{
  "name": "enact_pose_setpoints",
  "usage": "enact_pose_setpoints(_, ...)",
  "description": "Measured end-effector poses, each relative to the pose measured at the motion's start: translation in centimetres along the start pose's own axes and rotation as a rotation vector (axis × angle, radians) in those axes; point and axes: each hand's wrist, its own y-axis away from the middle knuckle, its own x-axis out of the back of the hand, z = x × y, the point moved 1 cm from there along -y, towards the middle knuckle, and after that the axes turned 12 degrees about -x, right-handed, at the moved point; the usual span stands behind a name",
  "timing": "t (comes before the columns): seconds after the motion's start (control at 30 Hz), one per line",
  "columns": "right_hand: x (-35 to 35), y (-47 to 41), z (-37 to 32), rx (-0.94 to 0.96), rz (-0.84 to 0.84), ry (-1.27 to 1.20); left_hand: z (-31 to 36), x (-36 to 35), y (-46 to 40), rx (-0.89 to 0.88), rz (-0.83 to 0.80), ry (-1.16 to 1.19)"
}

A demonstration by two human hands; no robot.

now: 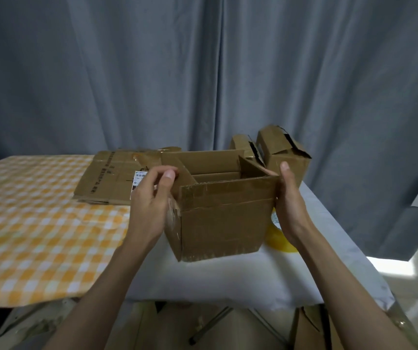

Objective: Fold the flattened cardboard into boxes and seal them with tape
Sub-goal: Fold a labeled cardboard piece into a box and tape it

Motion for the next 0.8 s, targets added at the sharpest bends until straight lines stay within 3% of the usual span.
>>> enact_pose_setpoints(0.13,0.1,0.4,0.4,0.022,0.014,0.043,-1.8,0.3,-0.6,0.112,0.077,-0.058)
enact_pose_setpoints(0.2,0.1,0.3,0.6,0.018,0.047,0.034,-2.5,0.3,-1.3,0.267,0.05,0.057)
enact_pose_setpoints(0.27,0.1,-0.1,0.6,0.018,0.155,0.055,-2.7,0.3,-1.6,0.312,0.026,0.1)
enact_pose_setpoints(0.37,0.4,-0.9,0.4,-0.022,0.316,0.067,-2.2,0.1,-1.4,0.246,0.016,0.036)
enact_pose_setpoints(0.57,-0.6,-1.5,0.1,-0.045,0.199,-0.076,-0.8,-0.8,-0.6,0.11,-0.066,-0.055)
enact_pose_setpoints(0.67,-1.5,-0.8,0.0,-0.064,0.083,-0.063,-0.5,-1.6,-0.4,0.087,-0.091,-0.111)
enact_pose_setpoints(0.8,-2.0,0.0,-0.6,-0.091,0.075,-0.022,-0.4,-2.4,-0.2,0.043,-0.134,-0.146)
